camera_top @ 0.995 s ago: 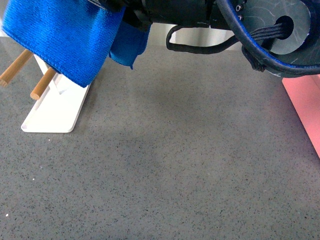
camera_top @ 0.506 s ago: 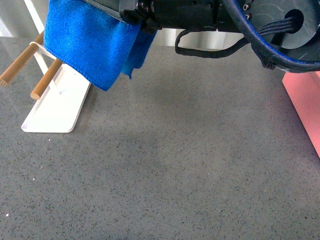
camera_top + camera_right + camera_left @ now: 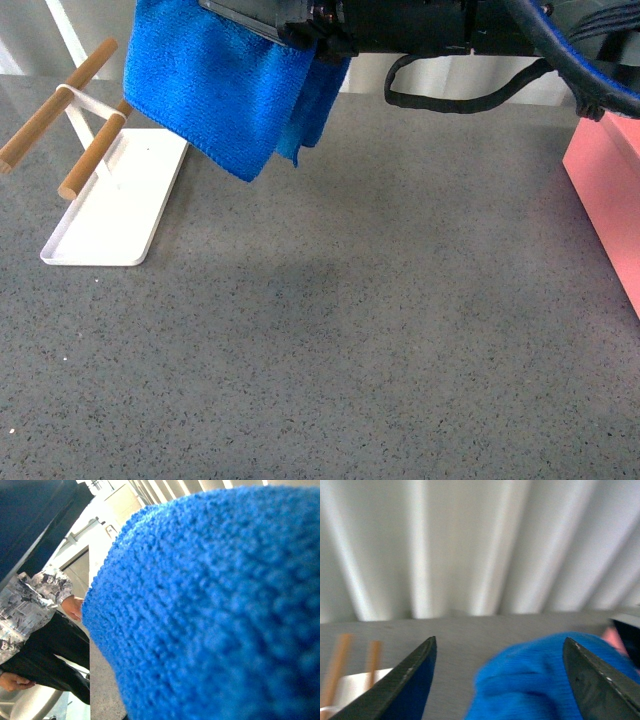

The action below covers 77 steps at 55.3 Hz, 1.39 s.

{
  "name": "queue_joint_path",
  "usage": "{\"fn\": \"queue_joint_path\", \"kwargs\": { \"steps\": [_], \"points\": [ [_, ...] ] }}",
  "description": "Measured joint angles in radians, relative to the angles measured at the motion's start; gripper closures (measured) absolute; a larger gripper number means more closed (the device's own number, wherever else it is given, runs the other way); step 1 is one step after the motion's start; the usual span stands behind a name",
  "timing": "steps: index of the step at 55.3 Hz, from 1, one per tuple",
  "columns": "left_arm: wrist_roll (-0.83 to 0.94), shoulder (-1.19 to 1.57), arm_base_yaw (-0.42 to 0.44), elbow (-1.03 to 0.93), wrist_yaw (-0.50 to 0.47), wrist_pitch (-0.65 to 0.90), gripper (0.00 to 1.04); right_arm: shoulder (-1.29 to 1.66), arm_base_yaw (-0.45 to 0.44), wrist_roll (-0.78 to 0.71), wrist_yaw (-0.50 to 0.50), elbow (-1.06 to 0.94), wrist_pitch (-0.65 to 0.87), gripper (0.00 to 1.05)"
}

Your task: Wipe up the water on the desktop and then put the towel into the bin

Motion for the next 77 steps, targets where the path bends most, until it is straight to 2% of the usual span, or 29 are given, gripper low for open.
{"fn": "queue_joint_path", "kwargs": {
  "steps": [5,12,20,42,45,50,66,71,77],
  "points": [
    [0.026,-0.077,0.035,-0.113,-0.017,0.055,0.56,-0.012,-0.007,-0.008,-0.002,-0.006,-0.006,0.99],
    [0.037,-0.157,0.073,-0.248,0.013,0.09,0.79,-0.021,-0.008,-0.018,-0.003,-0.006,-0.017,0.99],
    [0.043,-0.227,0.094,-0.34,0.047,0.106,1.01,-0.025,-0.008,-0.031,-0.005,-0.008,-0.032,0.99],
    [0.048,-0.441,0.158,-0.526,0.104,0.084,1.01,-0.053,-0.022,-0.051,-0.012,-0.031,-0.053,0.99],
    [0.049,-0.478,0.198,-0.548,0.164,0.066,1.01,-0.06,-0.027,-0.058,-0.013,-0.034,-0.061,0.99],
    [0.048,-0.54,0.23,-0.578,0.171,0.034,1.01,-0.071,-0.032,-0.068,-0.012,-0.037,-0.075,0.99],
    [0.049,-0.699,0.234,-0.634,0.177,-0.069,1.01,-0.103,-0.037,-0.089,-0.004,-0.05,-0.097,0.99],
    [0.049,-0.711,0.234,-0.664,0.177,-0.037,1.01,-0.111,-0.036,-0.089,0.002,-0.052,-0.097,0.99],
    [0.049,-0.753,0.234,-0.671,0.177,-0.075,1.01,-0.123,-0.034,-0.09,0.005,-0.063,-0.098,0.99]
  ]
}}
